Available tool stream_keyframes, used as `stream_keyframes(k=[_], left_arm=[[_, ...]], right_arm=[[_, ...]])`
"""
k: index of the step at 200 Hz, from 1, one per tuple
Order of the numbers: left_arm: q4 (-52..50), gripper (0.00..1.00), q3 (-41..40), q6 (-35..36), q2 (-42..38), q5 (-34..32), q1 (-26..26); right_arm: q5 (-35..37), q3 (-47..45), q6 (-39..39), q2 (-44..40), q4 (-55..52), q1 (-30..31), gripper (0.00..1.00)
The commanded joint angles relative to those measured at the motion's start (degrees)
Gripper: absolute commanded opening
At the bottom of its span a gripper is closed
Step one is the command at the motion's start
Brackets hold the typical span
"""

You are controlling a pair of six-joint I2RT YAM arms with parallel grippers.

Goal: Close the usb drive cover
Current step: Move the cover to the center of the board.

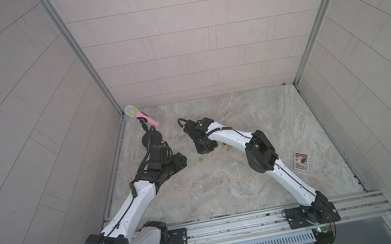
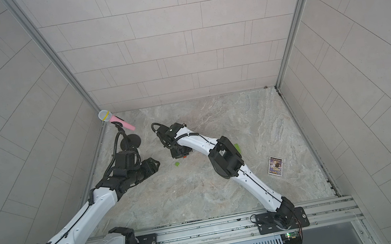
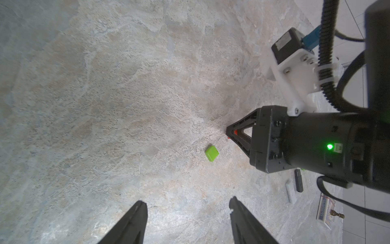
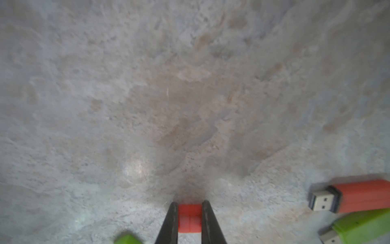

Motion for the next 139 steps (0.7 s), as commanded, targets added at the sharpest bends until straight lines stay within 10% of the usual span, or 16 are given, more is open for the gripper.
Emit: stream_keyframes(k=[1, 67, 139], left_arm=[[0.6, 0.69, -0.5, 0.1, 0.1, 0.0, 0.3], [-0.4, 0.69, -0.5, 0.5, -0.3, 1.5, 0.3], [-1.1, 0.69, -0.4, 0.8, -0.7, 2.3, 0.3]], right_arm=[[-2.3, -6.7, -6.9, -2.0, -2.9, 0.4, 0.14], [-5.4, -45.0, -23.9, -22.1, 14.2, 1.3, 0.18], [-5.1, -56.8, -28.1, -27.0, 19.3, 1.2, 0.29]])
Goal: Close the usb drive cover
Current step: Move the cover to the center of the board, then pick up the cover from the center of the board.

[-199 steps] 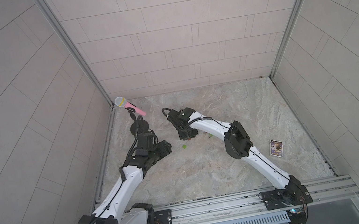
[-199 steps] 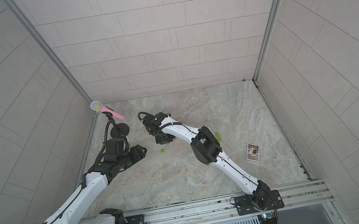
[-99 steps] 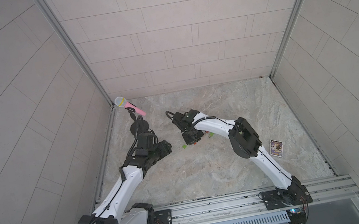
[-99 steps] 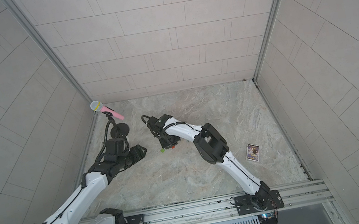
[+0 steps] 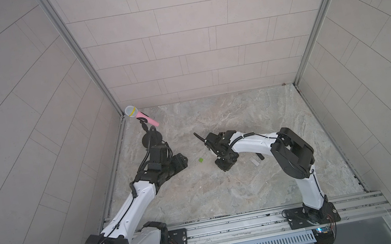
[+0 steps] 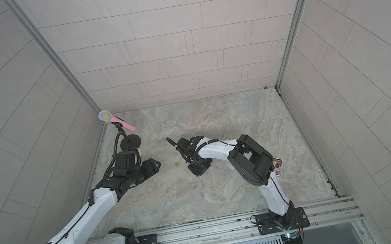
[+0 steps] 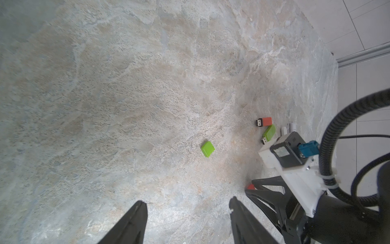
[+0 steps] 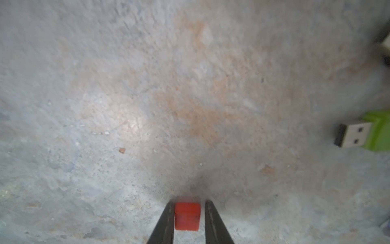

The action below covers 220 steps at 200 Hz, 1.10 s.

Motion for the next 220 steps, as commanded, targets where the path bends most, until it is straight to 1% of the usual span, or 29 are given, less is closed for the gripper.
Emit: stream_keyframes(k=[1, 27, 53, 94, 115, 138, 159, 191, 220], left_arm=[[-0.8, 0.69, -0.3, 0.7, -0.7, 0.4, 0.3], [-1.1, 0.69, -0.3, 0.9, -0.8, 0.5, 0.3], [-1.3, 0.69, -0.3, 0.9, -1.2, 0.4, 0.3], [-1.6, 0.69, -0.3, 1.0, -1.2, 0.6, 0.3], [-1.6, 0.69, -0.2, 1.0, -1.3, 1.0, 0.3], [-0.9, 0.69, -0.3, 1.4, -1.0, 2.4, 0.3], [0.1, 0.69, -0.7, 1.3, -0.3, 4.5, 0.2], [2.8, 0.68, -2.4, 0.0, 0.4, 8.2, 0.2], [8.5, 0.68, -5.2, -2.0, 1.1, 13.4, -0.6]], right_arm=[[-0.1, -5.6, -2.4, 2.3, -0.7, 0.3, 0.29], [1.1, -6.4, -2.2, 1.8, -0.3, 0.3, 0.29], [1.4, -6.2, -1.9, 3.1, 0.5, 0.3, 0.28], [2.1, -5.5, -1.3, 4.4, 1.0, 0.1, 0.23], [2.6, -5.7, -1.4, 3.6, 1.3, 0.0, 0.20], [2.4, -5.9, -3.4, 1.7, 1.8, 0.0, 0.19], [1.1, -7.4, -7.8, -1.9, 4.7, 0.0, 0.18], [-2.9, -12.3, -17.3, -9.8, 10.7, 0.0, 0.18], [-6.7, -17.0, -26.0, -16.2, 15.0, 0.0, 0.18]])
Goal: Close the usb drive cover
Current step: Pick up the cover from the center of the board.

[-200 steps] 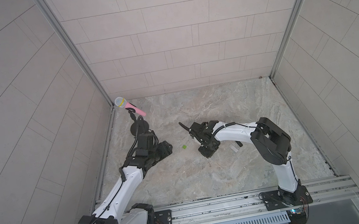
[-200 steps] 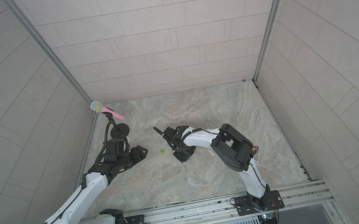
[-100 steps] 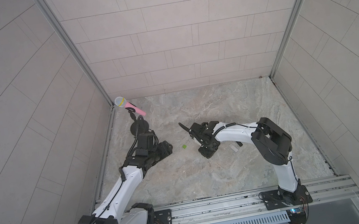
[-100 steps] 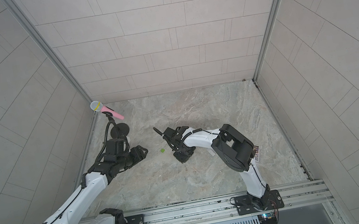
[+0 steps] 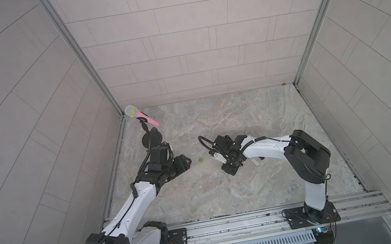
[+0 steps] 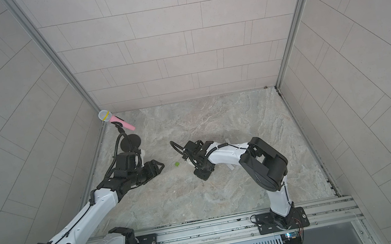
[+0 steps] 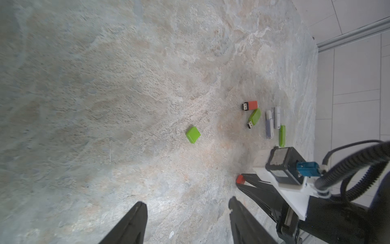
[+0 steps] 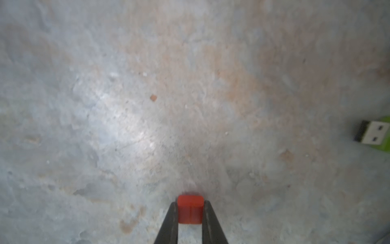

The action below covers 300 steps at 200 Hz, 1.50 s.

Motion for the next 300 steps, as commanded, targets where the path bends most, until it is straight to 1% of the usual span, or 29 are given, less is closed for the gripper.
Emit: stream_keyframes(k=[1, 18, 35, 47, 73, 77, 83, 98, 124, 140, 157, 189, 215, 258, 300], left_arm=[[5.5, 0.68, -2.5, -1.5, 1.1, 5.6, -0.6], [8.8, 0.67, -3.5, -2.6, 2.0, 8.2, -2.3], [12.3, 0.67, -3.9, -3.4, 3.0, 10.2, -5.0], [15.3, 0.67, -4.1, -4.1, 4.0, 11.7, -7.1], [21.0, 0.66, -3.7, -5.1, 6.9, 14.5, -11.6], [22.0, 0.66, -3.7, -5.1, 7.3, 15.0, -12.0], [23.5, 0.65, -3.7, -7.1, 8.1, 15.7, -12.7], [26.8, 0.64, -3.6, -8.1, 9.9, 17.6, -14.3], [32.3, 0.62, -4.1, -11.1, 12.1, 18.4, -16.5], [35.2, 0.62, -3.9, -12.0, 13.6, 20.5, -17.8], [36.5, 0.61, -3.2, -12.3, 15.2, 22.4, -18.6], [37.6, 0.58, -2.8, -12.7, 16.8, 23.8, -19.2], [37.7, 0.54, -2.4, -12.8, 18.1, 24.5, -19.7], [38.0, 0.45, -1.9, -13.2, 19.4, 24.7, -20.0], [39.9, 0.39, -1.9, -14.4, 20.4, 25.6, -20.0]], right_arm=[[-3.7, -3.1, -10.7, -5.7, 4.5, 0.0, 0.18], [-6.4, -6.3, -14.6, -9.6, 7.0, 0.0, 0.19], [-9.4, -9.2, -17.6, -13.2, 9.4, 0.1, 0.20], [-10.3, -11.1, -19.2, -15.6, 11.4, 0.3, 0.21], [-11.0, -13.3, -21.1, -19.6, 13.8, 0.3, 0.21], [-11.1, -13.8, -21.3, -20.1, 14.4, 0.3, 0.21], [-11.2, -14.4, -21.4, -20.9, 15.1, 0.3, 0.21], [-11.3, -15.5, -21.5, -22.7, 17.2, 0.3, 0.21], [-11.9, -17.5, -21.3, -25.1, 19.7, 0.3, 0.21], [-12.7, -18.6, -21.7, -26.0, 20.9, 0.3, 0.21], [-12.6, -19.3, -21.6, -26.5, 22.1, 0.3, 0.21], [-12.6, -19.3, -20.8, -27.2, 22.8, 0.3, 0.21], [-12.9, -19.5, -20.4, -27.5, 23.4, 0.3, 0.21], [-14.6, -19.9, -20.2, -27.9, 24.3, 0.3, 0.21], [-15.6, -21.1, -20.0, -28.5, 27.1, 0.3, 0.20]])
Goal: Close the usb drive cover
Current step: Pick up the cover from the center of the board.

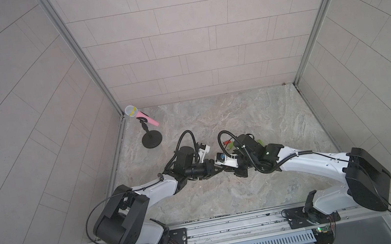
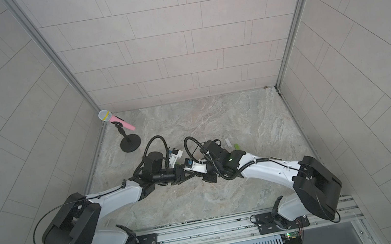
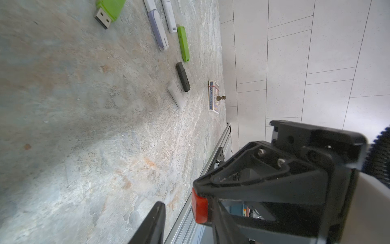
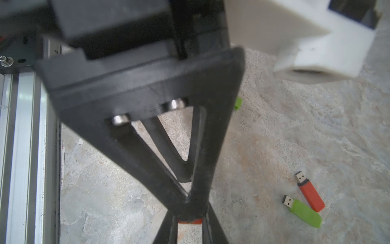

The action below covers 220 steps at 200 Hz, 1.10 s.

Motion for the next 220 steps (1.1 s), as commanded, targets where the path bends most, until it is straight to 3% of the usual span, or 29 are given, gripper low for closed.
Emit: stream_keyframes(k=[1, 92, 151, 190, 220], left_arm=[[2.8, 0.39, 1.2, -0.9, 1.1, 1.3, -0.5], [9.6, 0.20, 0.7, -5.1, 4.7, 4.5, -0.5], [9.2, 0.14, 0.7, -4.9, 4.7, 4.4, -0.5], [6.2, 0.11, 0.9, -3.4, 2.6, 2.0, 0.0], [-1.7, 0.11, 0.8, 0.3, -2.2, -1.9, 3.1]], right_arm=[[-2.5, -1.0, 0.2, -2.1, 4.1, 0.2, 0.20], [-2.3, -1.6, 2.2, -2.2, 9.0, 0.2, 0.20], [-0.7, -1.6, 3.0, -2.1, 10.5, 0.2, 0.20], [3.6, -3.6, 3.3, -4.4, 9.3, -0.4, 0.30], [3.6, -5.2, 4.2, -8.0, 7.0, -5.8, 0.37]])
